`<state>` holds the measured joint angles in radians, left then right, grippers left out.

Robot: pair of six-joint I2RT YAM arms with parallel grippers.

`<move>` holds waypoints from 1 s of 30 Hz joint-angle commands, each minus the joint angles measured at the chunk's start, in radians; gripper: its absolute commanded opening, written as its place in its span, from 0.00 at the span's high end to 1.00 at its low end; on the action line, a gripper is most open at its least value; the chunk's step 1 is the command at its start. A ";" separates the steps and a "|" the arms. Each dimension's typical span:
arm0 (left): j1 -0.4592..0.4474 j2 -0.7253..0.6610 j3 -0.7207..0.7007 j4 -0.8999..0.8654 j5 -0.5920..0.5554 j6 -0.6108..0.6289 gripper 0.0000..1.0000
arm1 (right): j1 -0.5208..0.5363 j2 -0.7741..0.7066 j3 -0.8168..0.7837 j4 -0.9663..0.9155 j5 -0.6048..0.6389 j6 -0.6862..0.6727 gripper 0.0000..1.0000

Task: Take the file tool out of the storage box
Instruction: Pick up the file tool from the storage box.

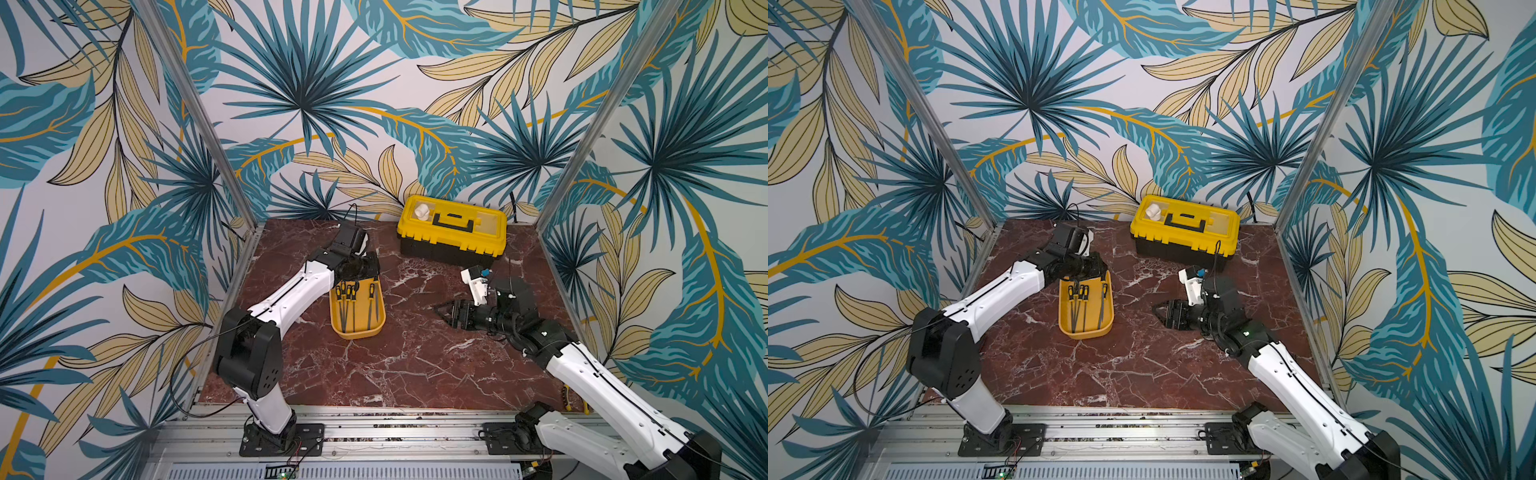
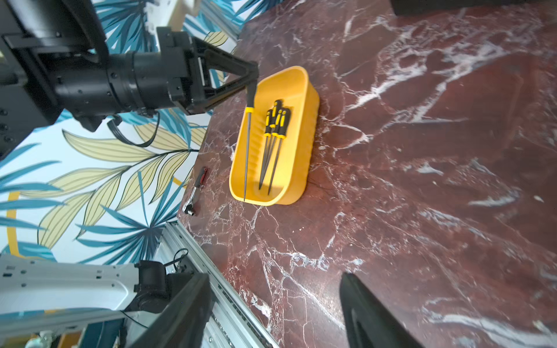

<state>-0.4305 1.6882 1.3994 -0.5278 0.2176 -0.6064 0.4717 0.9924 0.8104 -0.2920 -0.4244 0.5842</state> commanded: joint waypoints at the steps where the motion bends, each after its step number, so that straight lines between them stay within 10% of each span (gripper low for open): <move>1: -0.032 -0.043 -0.035 0.064 0.069 -0.091 0.88 | 0.037 0.027 0.024 0.064 -0.031 0.045 0.37; 30: -0.152 -0.085 -0.064 0.111 0.127 -0.240 0.89 | 0.210 0.261 0.115 0.108 0.124 0.022 0.68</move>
<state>-0.5793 1.6268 1.3544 -0.4500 0.3489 -0.8448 0.6704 1.2404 0.9092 -0.2054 -0.3199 0.6136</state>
